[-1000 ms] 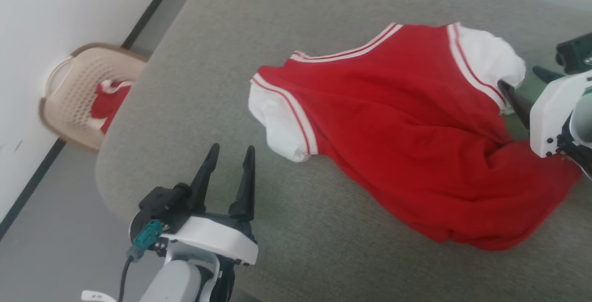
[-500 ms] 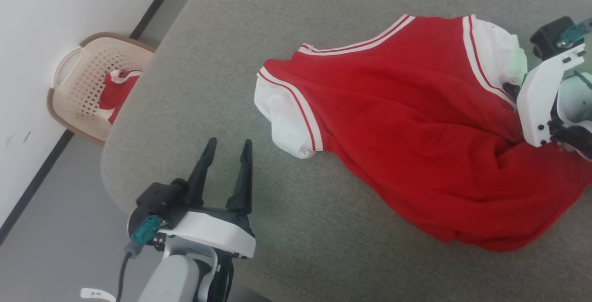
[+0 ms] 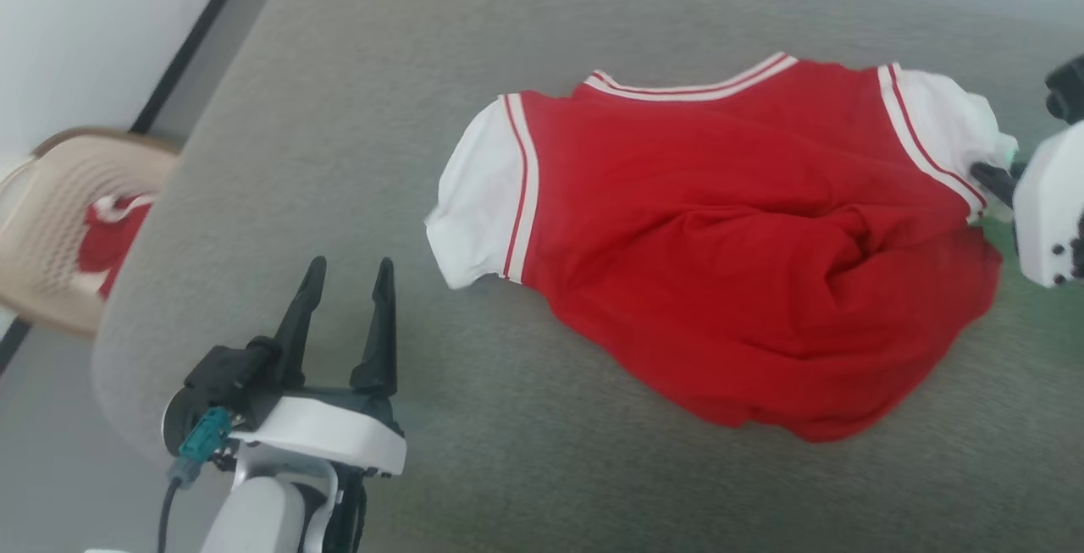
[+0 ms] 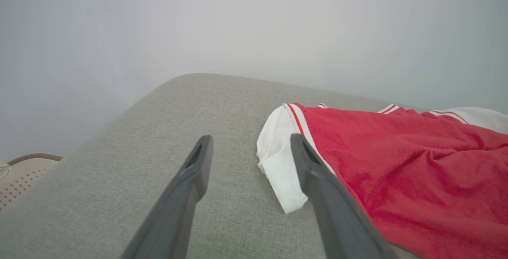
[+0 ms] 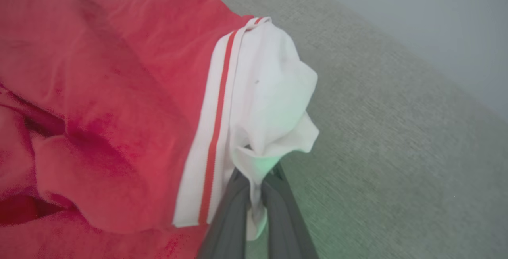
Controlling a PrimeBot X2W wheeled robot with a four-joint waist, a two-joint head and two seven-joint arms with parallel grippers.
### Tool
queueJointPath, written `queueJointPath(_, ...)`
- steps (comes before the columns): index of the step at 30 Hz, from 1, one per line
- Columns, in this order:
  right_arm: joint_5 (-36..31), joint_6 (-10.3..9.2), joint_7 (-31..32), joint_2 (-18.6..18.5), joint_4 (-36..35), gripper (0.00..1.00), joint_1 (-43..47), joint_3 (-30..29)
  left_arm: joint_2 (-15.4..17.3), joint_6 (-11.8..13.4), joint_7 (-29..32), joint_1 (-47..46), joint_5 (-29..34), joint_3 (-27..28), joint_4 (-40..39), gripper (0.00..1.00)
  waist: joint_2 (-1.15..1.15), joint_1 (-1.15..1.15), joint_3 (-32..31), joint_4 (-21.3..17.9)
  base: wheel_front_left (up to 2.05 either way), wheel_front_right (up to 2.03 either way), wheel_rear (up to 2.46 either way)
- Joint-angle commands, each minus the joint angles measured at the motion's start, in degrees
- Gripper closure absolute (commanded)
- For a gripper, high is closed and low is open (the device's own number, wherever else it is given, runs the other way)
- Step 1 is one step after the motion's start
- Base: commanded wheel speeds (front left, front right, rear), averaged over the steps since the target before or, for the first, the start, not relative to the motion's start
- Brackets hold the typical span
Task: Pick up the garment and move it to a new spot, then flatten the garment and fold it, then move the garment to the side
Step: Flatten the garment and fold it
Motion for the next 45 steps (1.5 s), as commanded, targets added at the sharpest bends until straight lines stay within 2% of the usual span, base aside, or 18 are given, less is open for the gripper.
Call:
queueJointPath(1, 0.68, -0.1, -0.26, -0.97, -0.84, 1.0, 1.32, -0.15, 0.36, 0.02, -0.24, 0.67, 0.35, 0.22, -0.21, 0.0, 0.0, 0.0, -1.33, -2.2, 0.0, 0.0, 0.0)
queueJointPath(10, 5.77, -0.1, 0.61, -6.09, -6.69, 1.0, 11.0, -3.45, 2.0, 0.6, 1.05, 0.54, 0.39, 0.55, -0.19, 0.0, 0.0, 0.0, -3.12, -6.27, 0.0, 0.0, 0.0)
queueJointPath(13, 5.54, -0.1, -0.95, -6.01, -5.93, 1.0, 14.45, -4.89, 2.21, 0.66, 1.43, 0.53, 0.26, 0.32, -0.3, 0.0, 0.0, 0.0, -3.19, -6.92, 0.0, 0.0, 0.0)
queueJointPath(18, 5.04, -0.1, -2.97, -2.57, -2.3, 0.99, 17.08, -6.45, 2.61, 0.7, 1.72, -0.06, -0.18, 0.45, -0.38, 0.0, 0.0, 0.0, -2.91, -8.0, 0.0, 0.0, 0.0)
queueJointPath(19, 4.85, -0.1, -3.31, -1.76, -1.43, 0.54, 17.02, -6.69, 2.66, 0.66, 1.88, -0.23, -0.19, 0.42, -0.41, 0.0, 0.0, 0.0, -2.87, -8.24, 0.0, 0.0, 0.0)
queueJointPath(20, 4.63, -0.09, -3.23, -1.02, -0.55, 0.0, 16.89, -6.65, 2.78, 0.6, 2.1, -0.4, -0.19, 0.38, -0.39, 0.0, 0.0, 0.0, -2.9, -8.49, 0.0, 0.0, 0.0)
queueJointPath(23, 4.57, -0.09, -3.03, 0.71, 0.01, 0.0, 16.28, -6.94, 3.48, 0.52, 2.7, -0.71, -0.46, 0.54, -0.5, 0.0, 0.0, 0.0, -3.04, -9.52, 0.0, 0.0, 0.0)
queueJointPath(30, 4.07, -0.09, -5.95, 1.07, -2.74, 0.0, 15.04, -9.99, 5.75, -0.42, 6.01, -1.82, -2.11, 1.44, -1.68, 0.0, 0.0, 0.0, -3.74, -13.11, 0.0, 0.0, 0.0)
queueJointPath(37, 2.31, -0.07, -11.67, 1.35, -6.56, 0.0, 17.17, -15.03, 8.5, -1.09, 10.41, -3.84, -3.49, 2.37, -2.99, 0.0, 0.0, 0.0, -4.48, -16.85, 0.0, 0.0, 0.0)
queueJointPath(45, -5.51, -0.07, -23.23, 5.47, -12.03, 0.0, 21.13, -25.38, 13.4, -2.5, 18.33, -8.15, -5.13, 3.33, -2.22, 0.0, 0.0, 0.0, -4.41, -22.71, 0.0, 0.0, 0.0)
